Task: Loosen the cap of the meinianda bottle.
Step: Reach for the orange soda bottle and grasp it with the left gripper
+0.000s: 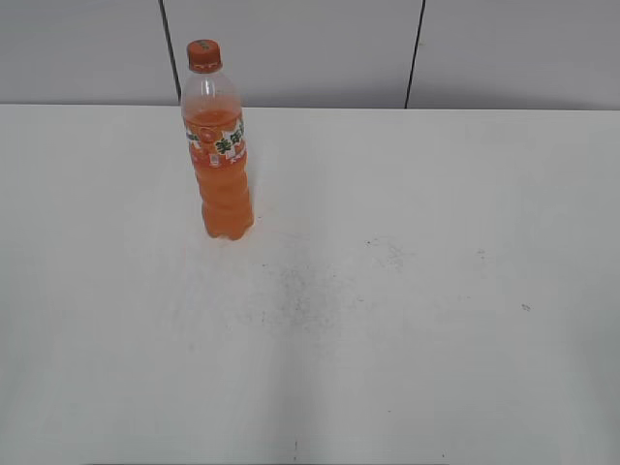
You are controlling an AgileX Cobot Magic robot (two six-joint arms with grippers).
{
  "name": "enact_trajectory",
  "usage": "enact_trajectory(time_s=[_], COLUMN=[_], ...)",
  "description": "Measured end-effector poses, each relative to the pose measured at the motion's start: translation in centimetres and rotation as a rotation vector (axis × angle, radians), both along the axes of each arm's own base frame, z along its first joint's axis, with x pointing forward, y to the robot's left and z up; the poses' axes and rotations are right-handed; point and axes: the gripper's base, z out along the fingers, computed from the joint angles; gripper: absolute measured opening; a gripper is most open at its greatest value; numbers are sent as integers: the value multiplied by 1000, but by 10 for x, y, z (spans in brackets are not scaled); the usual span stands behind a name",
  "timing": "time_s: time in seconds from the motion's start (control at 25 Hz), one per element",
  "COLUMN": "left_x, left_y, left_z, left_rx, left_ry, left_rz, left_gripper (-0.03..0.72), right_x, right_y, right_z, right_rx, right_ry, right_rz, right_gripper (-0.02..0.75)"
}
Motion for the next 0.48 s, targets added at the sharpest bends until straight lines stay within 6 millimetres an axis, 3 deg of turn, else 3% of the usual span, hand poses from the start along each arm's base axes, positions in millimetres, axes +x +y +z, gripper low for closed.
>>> enact_trajectory(time_s=[0.48], left_x=[0], left_y=[0], left_z=[0], left_rx=[0], left_ry=[0], left_rz=[0], left_gripper=[243], right_x=[0], right_y=[0], right_z=[0], right_rx=[0], right_ry=[0], right_rz=[0], right_gripper=[588])
